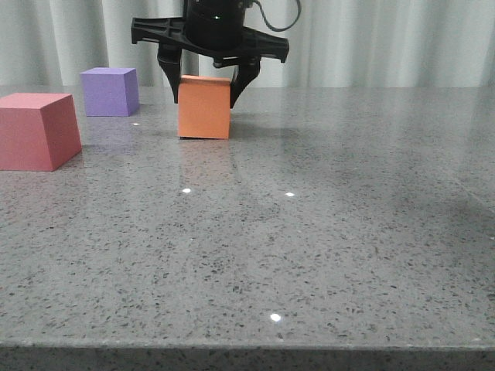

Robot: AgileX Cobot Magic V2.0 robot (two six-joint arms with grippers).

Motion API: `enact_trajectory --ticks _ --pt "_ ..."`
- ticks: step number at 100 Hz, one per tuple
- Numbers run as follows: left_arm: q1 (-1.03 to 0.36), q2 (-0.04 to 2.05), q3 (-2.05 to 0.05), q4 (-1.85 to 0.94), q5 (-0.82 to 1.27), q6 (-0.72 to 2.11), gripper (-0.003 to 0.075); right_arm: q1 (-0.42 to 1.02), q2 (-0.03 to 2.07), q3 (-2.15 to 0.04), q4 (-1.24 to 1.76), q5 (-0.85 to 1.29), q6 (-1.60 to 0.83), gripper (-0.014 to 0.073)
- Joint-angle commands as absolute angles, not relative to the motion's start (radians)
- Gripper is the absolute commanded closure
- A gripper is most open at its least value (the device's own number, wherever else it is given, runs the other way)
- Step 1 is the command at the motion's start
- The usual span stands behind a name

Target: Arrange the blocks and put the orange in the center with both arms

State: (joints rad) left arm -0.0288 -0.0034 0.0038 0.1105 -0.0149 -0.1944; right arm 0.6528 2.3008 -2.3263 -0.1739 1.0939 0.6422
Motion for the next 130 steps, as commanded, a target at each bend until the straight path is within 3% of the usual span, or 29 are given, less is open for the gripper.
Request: enact_trajectory --ticks 1,15,39,67,108,130 --pt "-0.026 -0.04 0.045 0.11 -0.09 -0.197 0.0741 0.652 2.243 -2.354 -0.187 1.071 0.646 0.0111" --pt "-0.026 -0.04 0.045 0.11 -0.09 -0.197 0.0741 0.652 2.243 -2.355 -0.187 1.067 0.646 -0.0033" --pt "-0.026 -0.04 0.045 0.11 -0.09 -0.197 0.0741 0.652 2.241 -2.446 -0.185 1.125 0.621 -0.0029" --pt "-0.026 -0.04 0.045 0.11 -0.09 -0.197 0.0741 0.641 2.184 -2.582 -0.188 1.212 0.339 -0.0029" --pt "-0.026 -0.04 0.045 0.11 -0.09 -0.197 0.0741 0.47 2.066 -2.572 -0.176 1.332 0.188 -0.0029" --pt "-0.026 -0.04 0.045 0.11 -0.09 -0.197 0.0741 0.398 1.976 -2.429 -0.175 1.332 0.097 -0.0029"
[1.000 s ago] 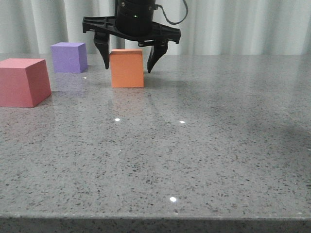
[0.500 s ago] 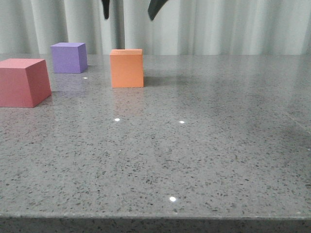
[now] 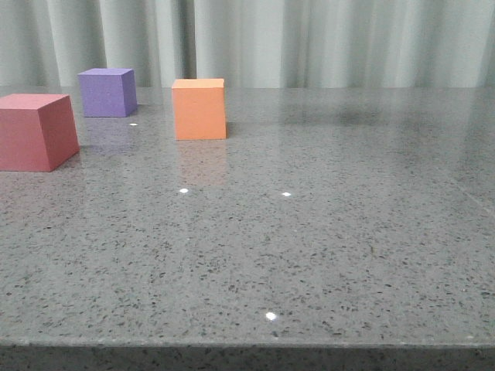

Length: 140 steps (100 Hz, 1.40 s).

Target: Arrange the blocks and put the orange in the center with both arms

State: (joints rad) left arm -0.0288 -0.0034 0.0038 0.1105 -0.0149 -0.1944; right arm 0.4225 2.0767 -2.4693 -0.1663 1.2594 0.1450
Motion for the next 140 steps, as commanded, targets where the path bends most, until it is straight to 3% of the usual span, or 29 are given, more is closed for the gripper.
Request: enact_trajectory --ticks 1,36,91,116,140 --pt "-0.026 -0.04 0.045 0.11 -0.09 -0.197 0.0741 0.394 1.972 -2.422 -0.175 1.332 0.095 -0.0029" --pt "-0.026 -0.04 0.045 0.11 -0.09 -0.197 0.0741 0.266 1.675 -1.931 -0.175 1.152 0.087 -0.0029" --pt "-0.026 -0.04 0.045 0.11 -0.09 -0.197 0.0741 0.081 0.911 -0.941 -0.171 0.691 0.214 -0.0029" --pt "-0.026 -0.04 0.045 0.11 -0.09 -0.197 0.0741 0.081 0.563 -0.674 -0.172 0.585 0.223 -0.0029" --pt "-0.026 -0.04 0.045 0.11 -0.09 -0.197 0.0741 0.082 0.433 -0.488 -0.172 0.363 0.223 -0.0029"
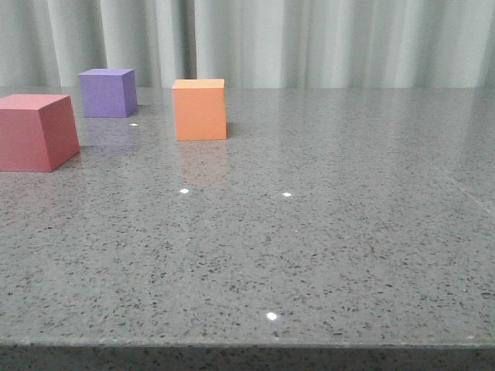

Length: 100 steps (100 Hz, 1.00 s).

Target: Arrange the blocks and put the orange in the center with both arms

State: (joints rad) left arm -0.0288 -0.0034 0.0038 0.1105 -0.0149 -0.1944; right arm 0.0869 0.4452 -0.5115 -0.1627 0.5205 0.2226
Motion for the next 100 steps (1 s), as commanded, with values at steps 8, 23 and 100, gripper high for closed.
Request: enact_trajectory --ticks 8,23,100 --pt "-0.026 -0.04 0.045 0.11 -0.09 -0.197 0.0741 0.082 0.434 -0.453 -0.172 0.305 0.223 -0.0029" --pt "-0.026 -0.04 0.045 0.11 -0.09 -0.197 0.0741 0.082 0.434 -0.42 -0.2 0.187 0.223 -0.0029" --pt "-0.026 -0.04 0.045 0.11 -0.09 -0.197 0.0741 0.082 0.434 -0.419 -0.214 0.174 0.223 0.0704"
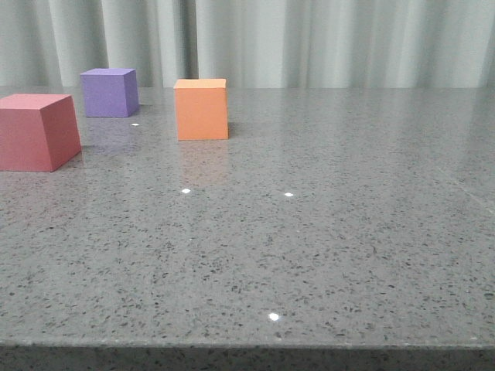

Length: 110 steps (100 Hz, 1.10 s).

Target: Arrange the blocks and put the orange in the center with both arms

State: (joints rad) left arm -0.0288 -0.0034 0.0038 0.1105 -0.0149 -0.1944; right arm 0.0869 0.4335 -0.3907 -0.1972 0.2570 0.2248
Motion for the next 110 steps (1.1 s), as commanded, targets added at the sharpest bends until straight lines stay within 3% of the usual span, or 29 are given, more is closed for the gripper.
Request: enact_trajectory --ticks 1,33,50,66,110 --pt "-0.026 -0.04 0.045 0.11 -0.09 -0.197 0.0741 0.082 0.434 -0.419 -0.214 0.174 0.223 0.0704" --pt "-0.026 -0.04 0.028 0.106 -0.094 -0.197 0.0741 0.082 0.434 -0.419 -0.214 0.174 0.223 0.0704" --pt "-0.026 -0.033 -0.098 0.07 -0.028 -0.197 0.0741 0.082 0.434 -0.419 -0.214 0.174 0.223 0.0704" --pt "-0.026 0.067 -0.313 0.0 0.18 -0.197 0.0741 0.082 0.434 -0.419 -0.214 0.174 0.223 0.0704" --pt "-0.026 0.627 -0.906 0.046 0.831 -0.197 0.0741 0.082 0.434 -0.419 -0.214 0.173 0.223 0.0704"
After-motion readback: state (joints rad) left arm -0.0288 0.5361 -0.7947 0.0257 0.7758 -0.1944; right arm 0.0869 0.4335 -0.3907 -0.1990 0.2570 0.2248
